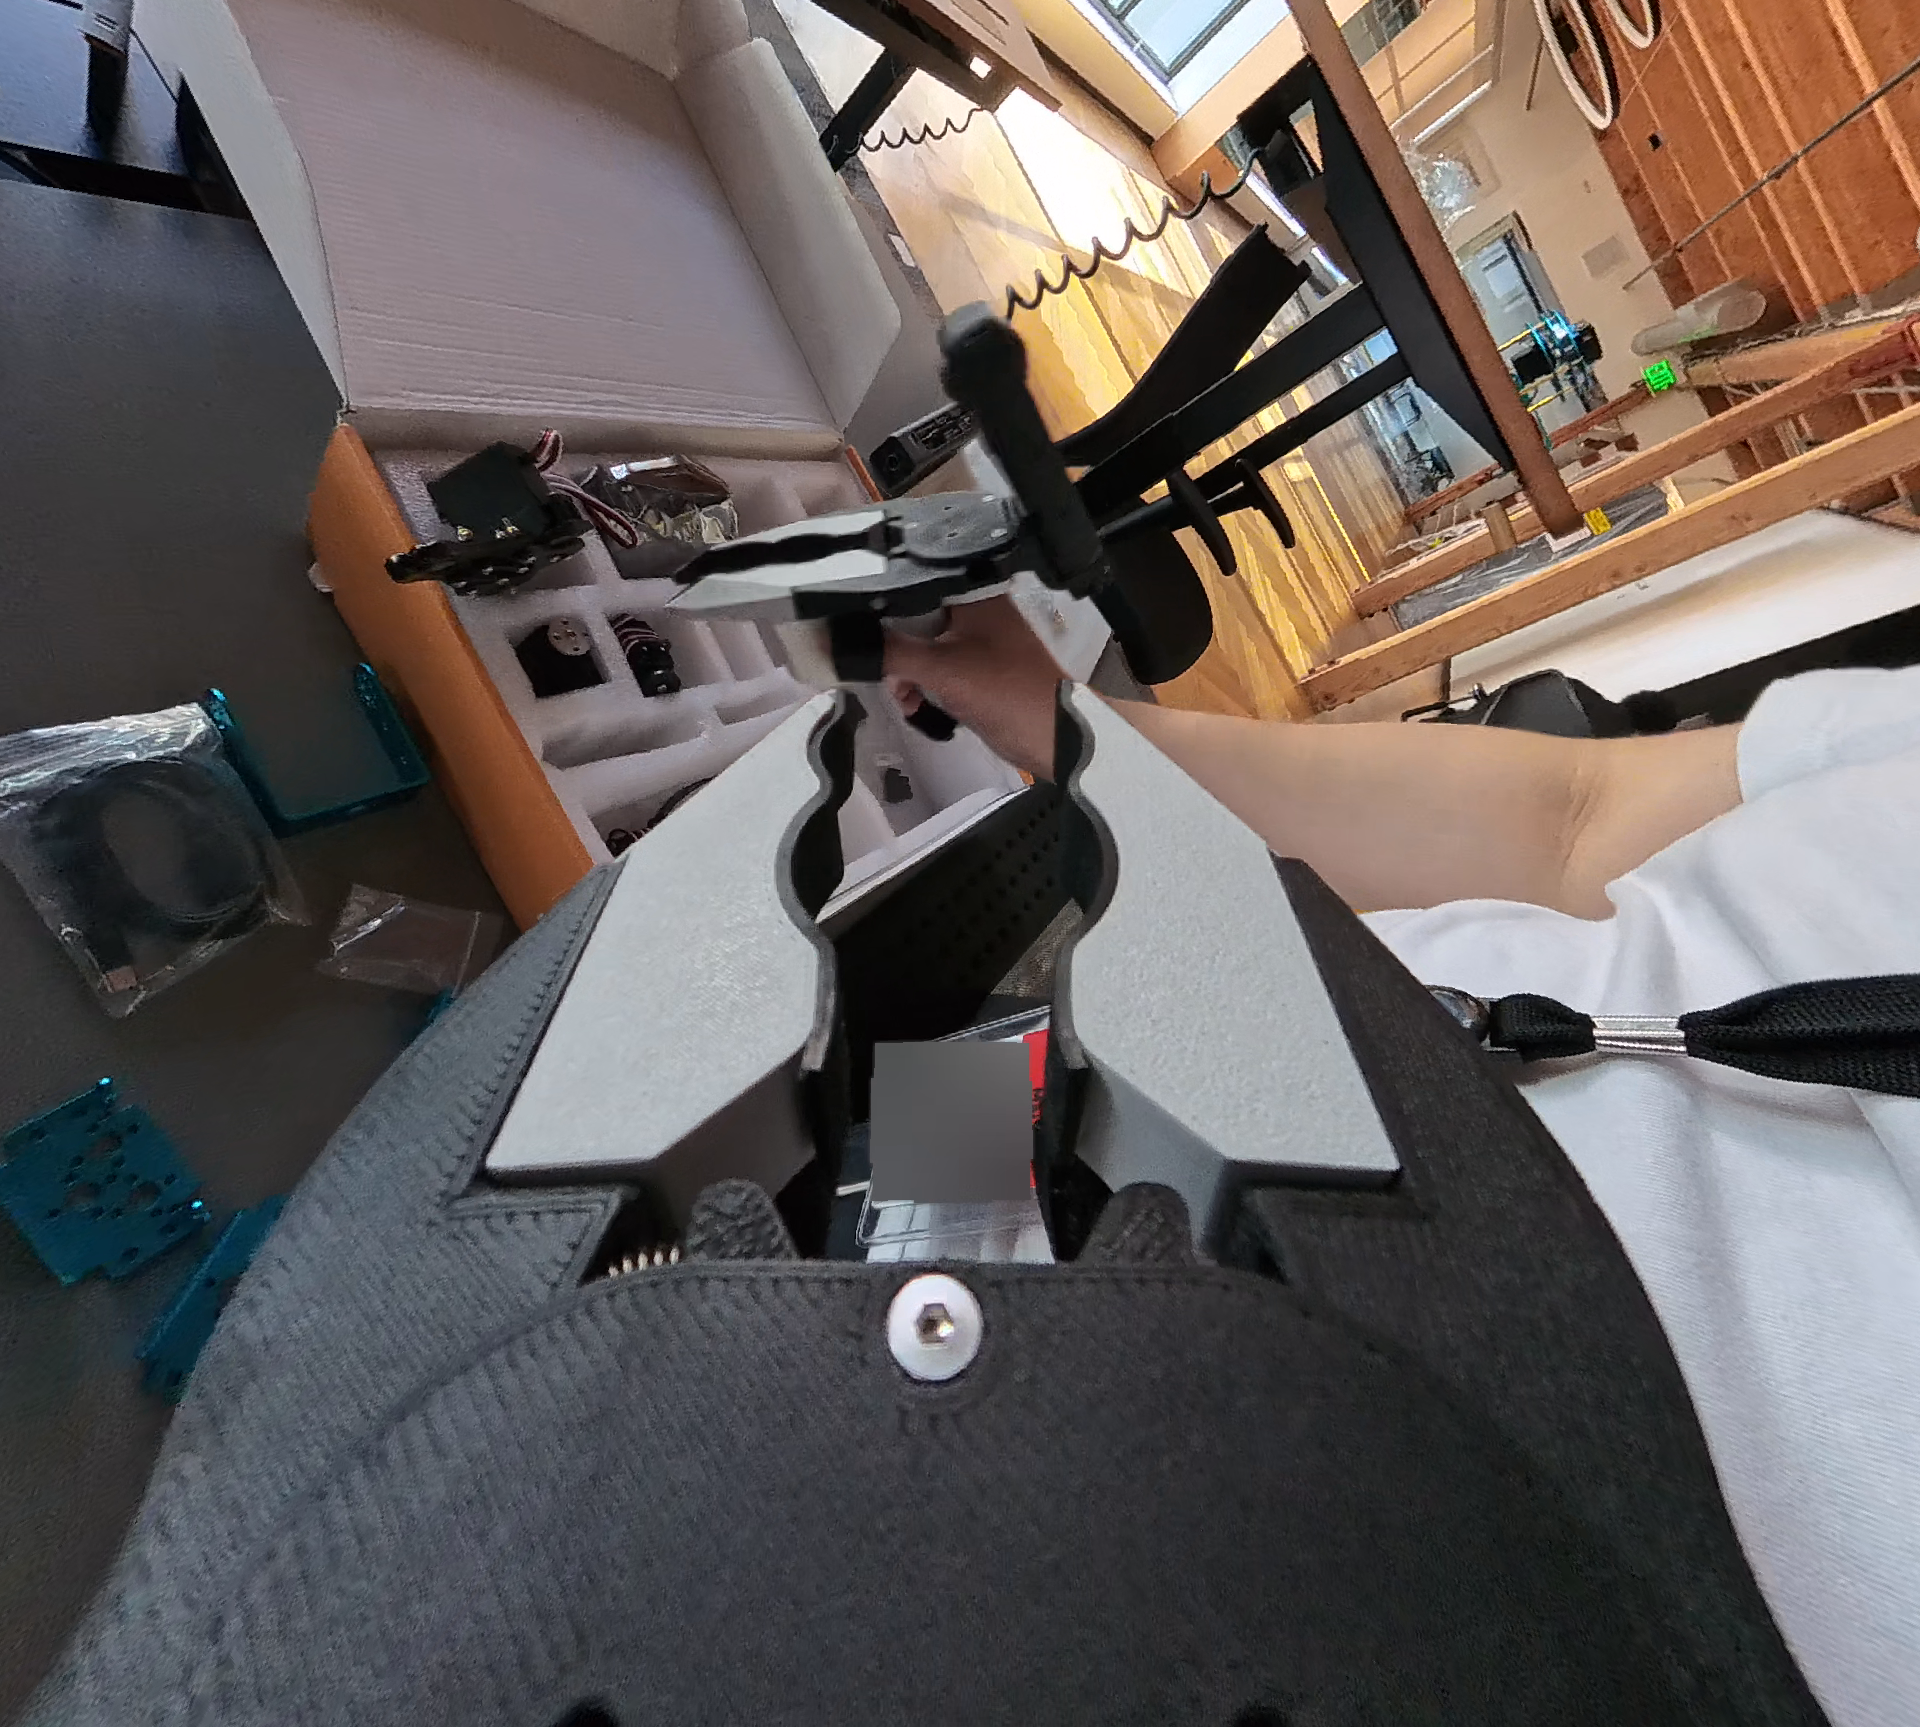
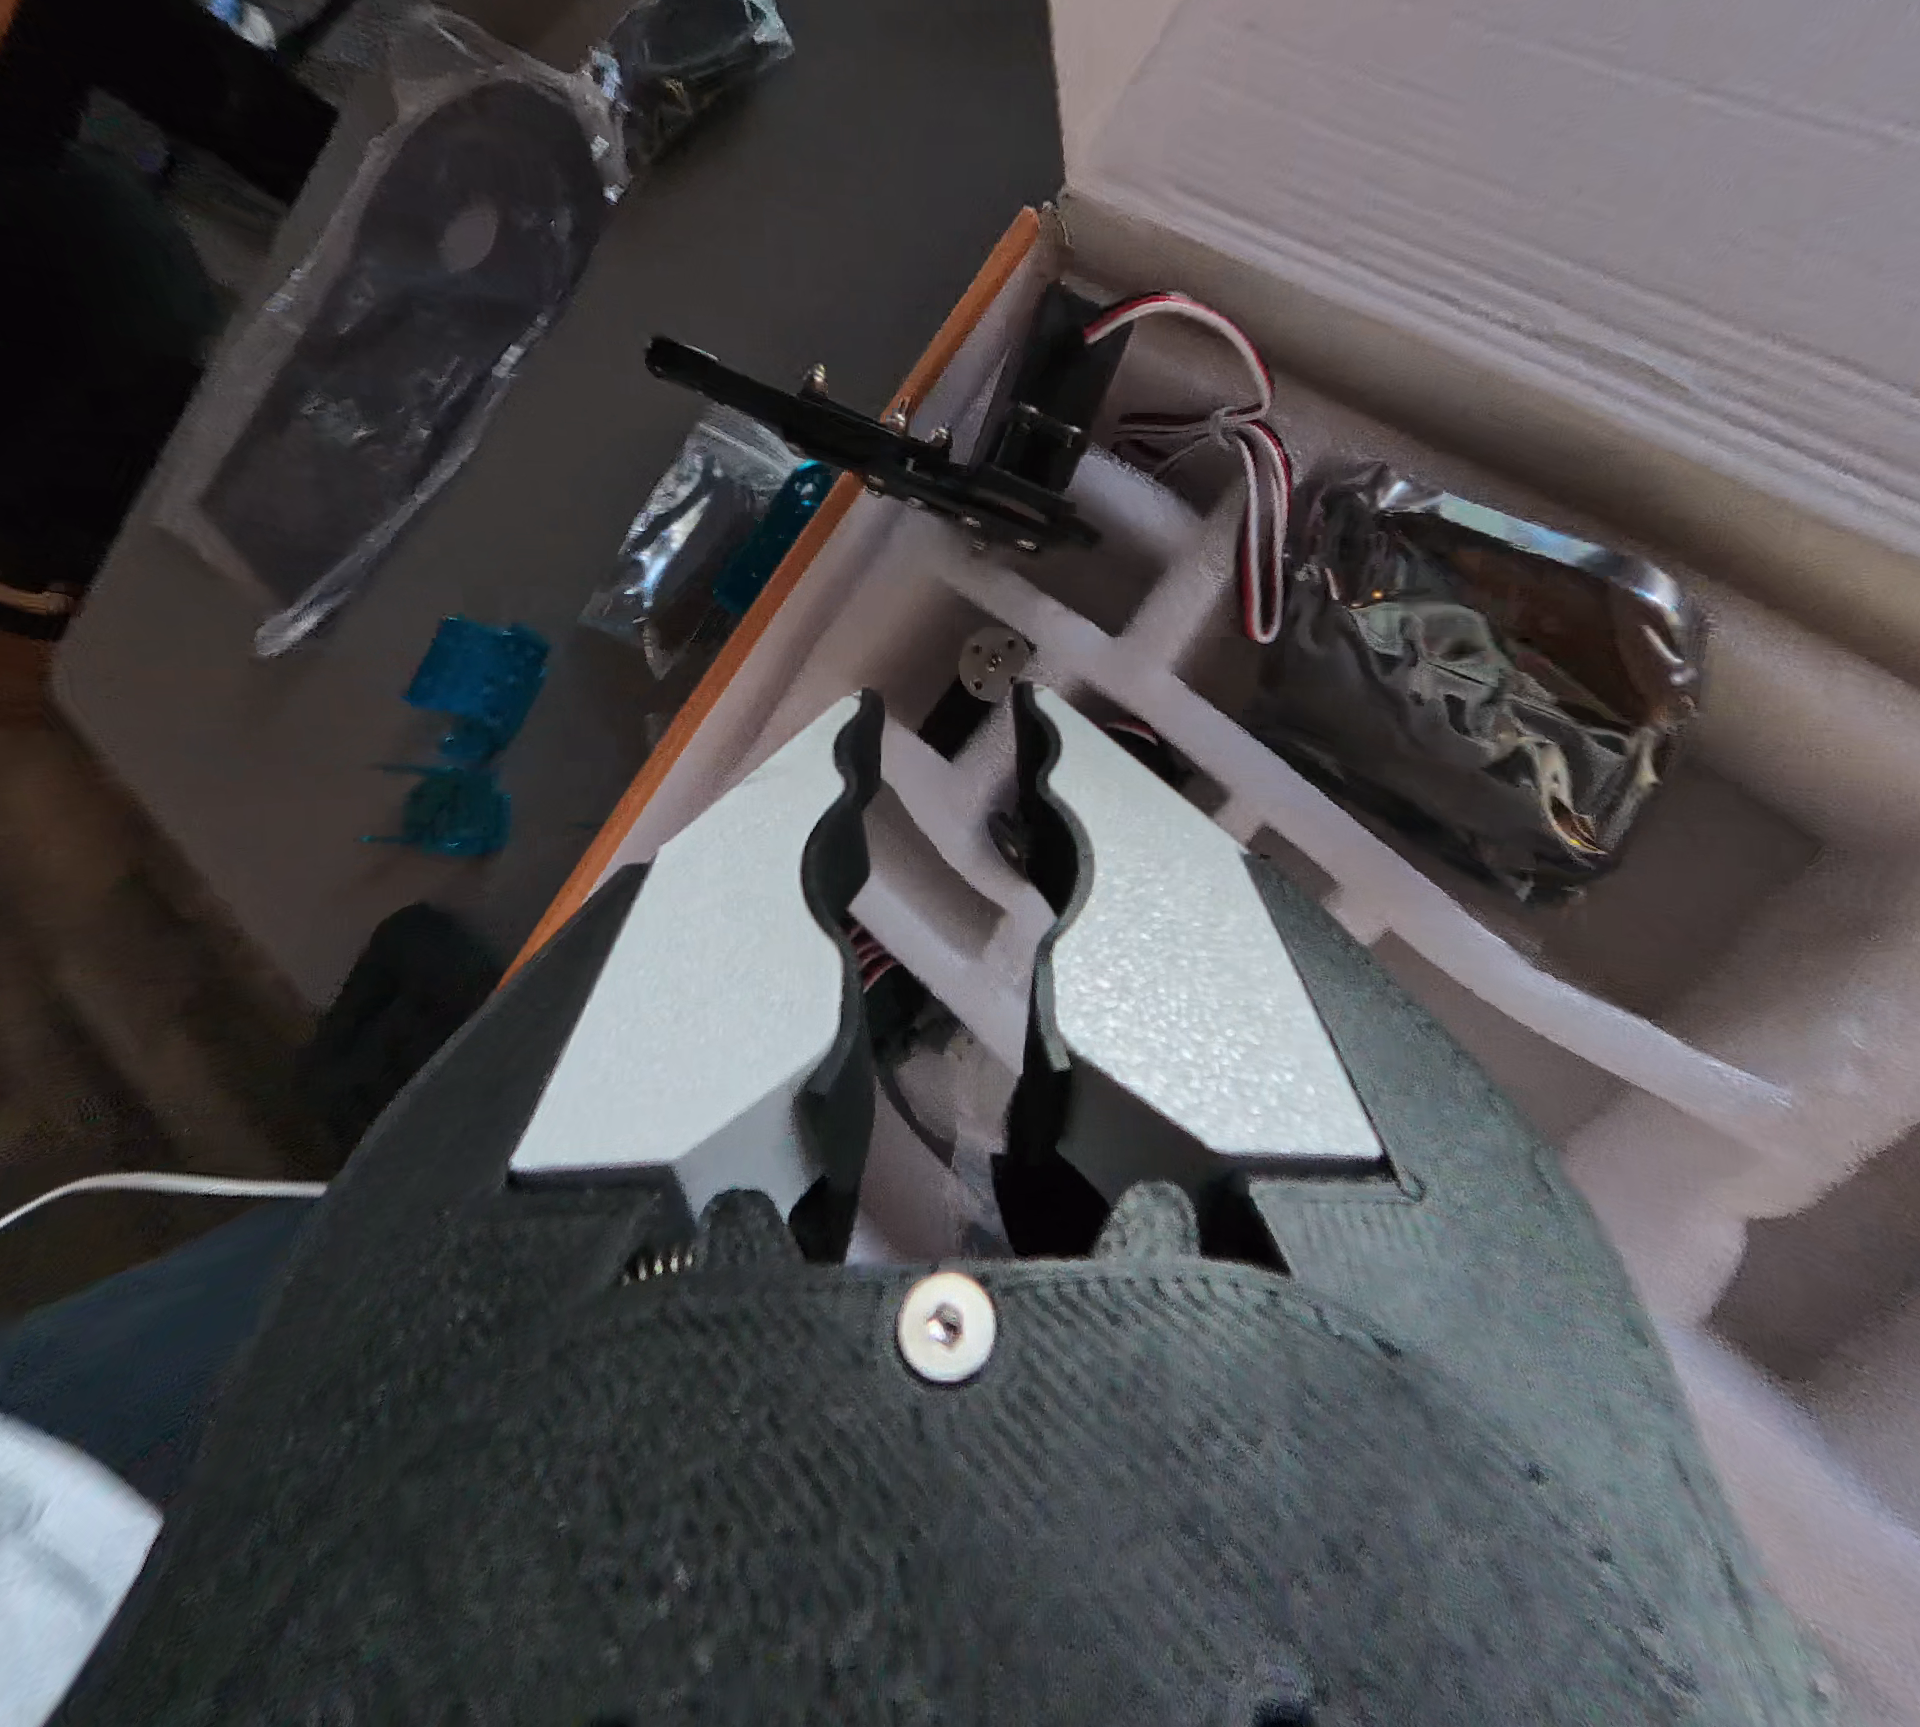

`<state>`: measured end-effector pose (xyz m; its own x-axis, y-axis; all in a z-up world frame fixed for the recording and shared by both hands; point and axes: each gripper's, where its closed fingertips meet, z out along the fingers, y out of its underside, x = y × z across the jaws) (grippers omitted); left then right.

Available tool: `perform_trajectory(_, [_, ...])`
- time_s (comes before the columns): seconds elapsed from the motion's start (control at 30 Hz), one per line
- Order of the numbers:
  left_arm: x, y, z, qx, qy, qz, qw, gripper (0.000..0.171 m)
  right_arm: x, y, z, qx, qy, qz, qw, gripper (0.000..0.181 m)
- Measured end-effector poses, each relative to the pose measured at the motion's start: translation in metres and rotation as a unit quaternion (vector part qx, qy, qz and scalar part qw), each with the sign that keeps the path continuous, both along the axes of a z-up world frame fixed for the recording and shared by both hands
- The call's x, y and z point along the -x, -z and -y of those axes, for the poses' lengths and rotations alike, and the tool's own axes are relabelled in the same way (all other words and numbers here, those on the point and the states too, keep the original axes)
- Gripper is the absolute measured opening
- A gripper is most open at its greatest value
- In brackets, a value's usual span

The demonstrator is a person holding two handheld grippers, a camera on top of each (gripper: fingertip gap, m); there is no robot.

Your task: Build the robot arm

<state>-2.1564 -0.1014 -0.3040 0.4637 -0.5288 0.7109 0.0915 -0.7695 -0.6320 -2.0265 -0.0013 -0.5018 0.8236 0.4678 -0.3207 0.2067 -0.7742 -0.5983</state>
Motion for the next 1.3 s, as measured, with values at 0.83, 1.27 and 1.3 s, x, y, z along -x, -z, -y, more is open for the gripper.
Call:
perform_trajectory(0.83, [0.105,-0.007,0.005,-0.018,-0.001,0.038,0.999,0.037,0.016,0.065,-0.014,0.063,-0.046,0.339,0.938,0.019])
perform_trajectory(1.27, [0.135,-0.008,0.000,-0.020,-0.023,0.058,0.998,0.036,0.023,0.061,-0.002,0.125,-0.033,0.225,0.966,0.016])
perform_trajectory(1.3, [0.136,-0.009,-0.001,-0.022,-0.023,0.058,0.998,0.036,0.025,0.061,-0.001,0.118,-0.039,0.223,0.967,0.022])
